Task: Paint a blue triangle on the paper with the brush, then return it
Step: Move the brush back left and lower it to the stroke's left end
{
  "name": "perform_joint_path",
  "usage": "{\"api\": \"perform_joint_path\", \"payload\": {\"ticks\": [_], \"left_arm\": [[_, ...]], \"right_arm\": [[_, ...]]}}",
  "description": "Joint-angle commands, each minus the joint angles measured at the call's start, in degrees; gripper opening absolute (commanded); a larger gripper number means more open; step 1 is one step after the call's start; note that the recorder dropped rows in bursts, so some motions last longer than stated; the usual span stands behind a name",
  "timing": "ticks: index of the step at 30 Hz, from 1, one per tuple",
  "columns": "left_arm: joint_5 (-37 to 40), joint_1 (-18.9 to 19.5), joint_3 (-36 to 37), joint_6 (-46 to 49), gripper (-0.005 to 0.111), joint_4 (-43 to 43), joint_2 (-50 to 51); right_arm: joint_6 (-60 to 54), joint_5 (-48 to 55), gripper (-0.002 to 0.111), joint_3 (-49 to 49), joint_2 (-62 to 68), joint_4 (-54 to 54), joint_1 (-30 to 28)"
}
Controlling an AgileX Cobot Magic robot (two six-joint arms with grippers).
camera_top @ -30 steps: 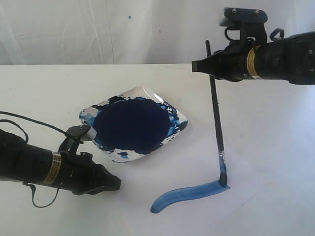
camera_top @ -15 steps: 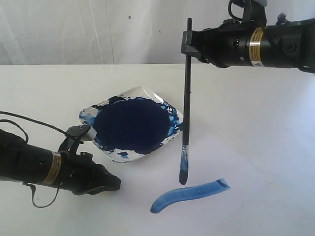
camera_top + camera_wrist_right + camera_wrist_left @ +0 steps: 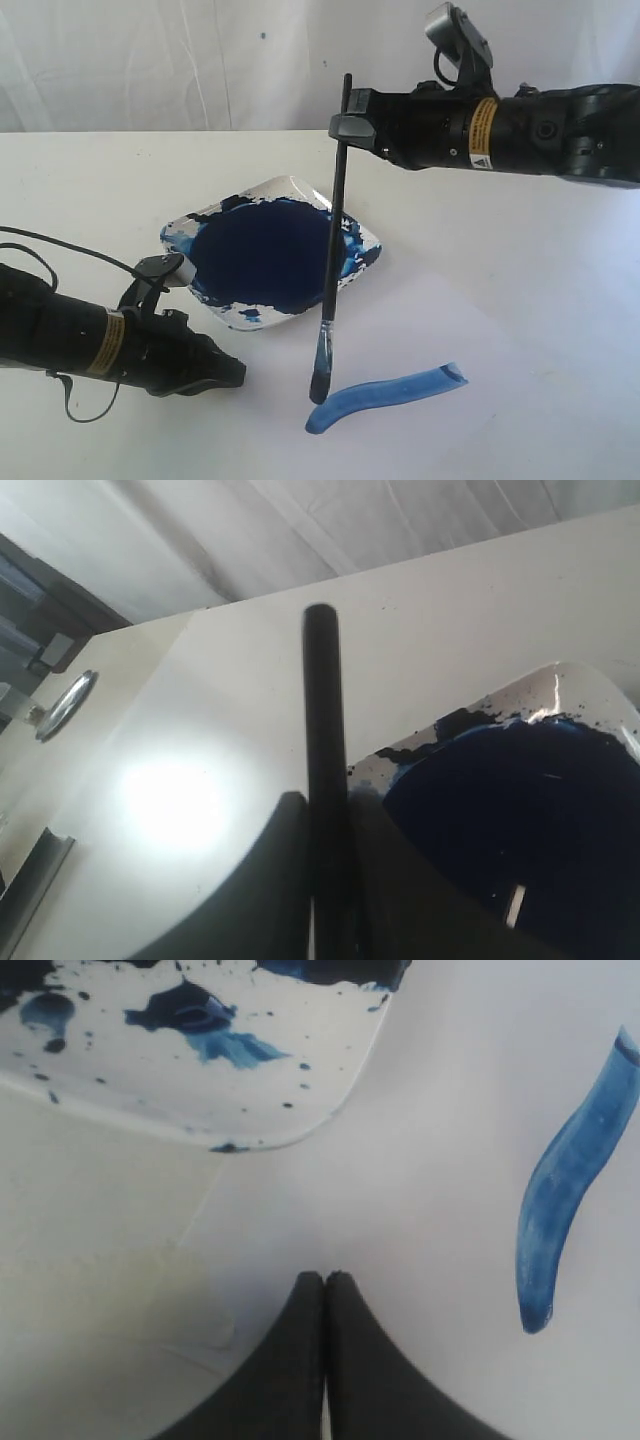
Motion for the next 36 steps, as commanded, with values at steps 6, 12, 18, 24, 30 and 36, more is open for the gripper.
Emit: {"api": "perform_joint_path", "payload": {"ticks": [6, 12, 18, 24, 30, 36], "left_arm": [[0.3, -0.2, -0.1, 0.1, 0.000, 0.0, -0.1], [0.3, -0.2, -0.1, 0.1, 0.000, 0.0, -0.1], [0.3, -0.2, -0.1, 0.1, 0.000, 0.0, -0.1], [0.3, -0.2, -0.1, 0.1, 0.000, 0.0, -0.1], [0.3, -0.2, -0.1, 0.1, 0.000, 0.0, -0.1], [0.3, -0.2, -0.1, 0.1, 0.000, 0.0, -0.1]], "right_arm": [[-5.2, -3.7, 0.000, 0.0, 3.8, 5.1, -0.2], [-7.8, -3.9, 0.000, 0.0, 5.9, 5.1, -0.2], [-11.2, -3.8, 0.000, 0.0, 6.2, 4.9, -0.2], [-13.5, -3.8, 0.000, 0.0, 6.7, 5.0, 0.3], [-22.9, -7.1, 0.000, 0.0, 7.8, 12.4, 1.2], [-26.2, -4.5, 0.000, 0.0, 7.8, 13.6, 1.2]]}}
